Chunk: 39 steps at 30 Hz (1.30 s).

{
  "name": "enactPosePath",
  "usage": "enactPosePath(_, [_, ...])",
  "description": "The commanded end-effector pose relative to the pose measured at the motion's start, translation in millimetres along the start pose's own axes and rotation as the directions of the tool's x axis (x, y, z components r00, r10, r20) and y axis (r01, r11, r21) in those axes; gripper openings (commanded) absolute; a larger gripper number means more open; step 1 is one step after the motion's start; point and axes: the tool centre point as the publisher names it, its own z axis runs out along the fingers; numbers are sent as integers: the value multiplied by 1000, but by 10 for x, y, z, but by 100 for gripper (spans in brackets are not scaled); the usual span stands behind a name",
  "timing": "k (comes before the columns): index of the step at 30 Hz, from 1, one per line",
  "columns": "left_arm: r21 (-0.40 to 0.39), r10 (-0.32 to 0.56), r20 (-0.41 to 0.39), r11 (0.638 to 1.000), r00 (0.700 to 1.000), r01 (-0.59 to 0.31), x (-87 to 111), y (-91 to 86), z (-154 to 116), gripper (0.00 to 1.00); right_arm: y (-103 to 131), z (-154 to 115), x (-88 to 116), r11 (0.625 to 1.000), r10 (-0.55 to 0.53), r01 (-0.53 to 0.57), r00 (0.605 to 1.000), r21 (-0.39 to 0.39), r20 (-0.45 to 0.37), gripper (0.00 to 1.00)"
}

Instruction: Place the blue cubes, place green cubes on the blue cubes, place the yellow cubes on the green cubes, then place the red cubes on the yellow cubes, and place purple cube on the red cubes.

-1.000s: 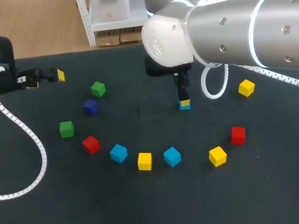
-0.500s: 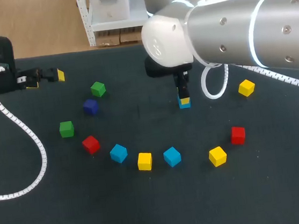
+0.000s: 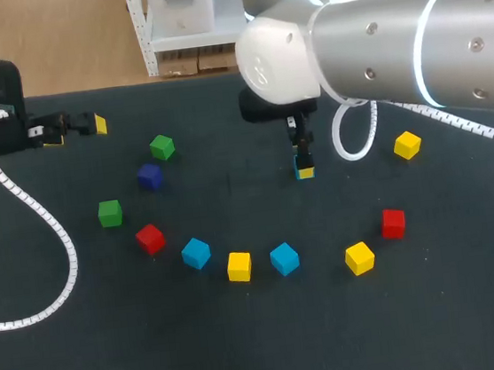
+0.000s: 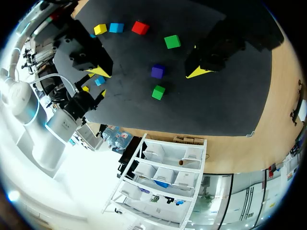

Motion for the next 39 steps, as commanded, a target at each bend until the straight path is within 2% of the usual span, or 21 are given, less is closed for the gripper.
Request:
enactPosePath(1, [0, 0, 0, 1000, 1000, 0, 0, 0, 0, 100, 2, -125, 67, 1000, 19, -19, 999, 10, 30, 100])
enactPosePath(5, [0, 0, 0, 1000, 1000, 0, 0, 0, 0, 100, -35, -263, 92, 993, 118, -119, 989, 17, 85, 100])
enactPosePath(10, [0, 0, 0, 1000, 1000, 0, 0, 0, 0, 100, -30, -437, 129, 970, 238, -243, 957, 9, 165, 100])
enactPosePath(15, [0, 0, 0, 1000, 1000, 0, 0, 0, 0, 100, 76, -532, 186, 957, 280, -288, 942, 17, 186, 100])
enactPosePath(22, [0, 0, 0, 1000, 1000, 0, 0, 0, 0, 100, 282, -637, 236, 929, 366, -367, 902, -37, 230, 100])
enactPosePath(29, [0, 0, 0, 1000, 1000, 0, 0, 0, 0, 100, 534, -671, 180, 918, 388, -397, 894, -5, 224, 100])
enactPosePath(33, [0, 0, 0, 1000, 1000, 0, 0, 0, 0, 100, 728, -639, 99, 921, 371, -386, 909, 45, 190, 100])
enactPosePath(39, [0, 0, 0, 1000, 1000, 0, 0, 0, 0, 100, 908, -581, 35, 908, 408, -419, 894, 21, 187, 100])
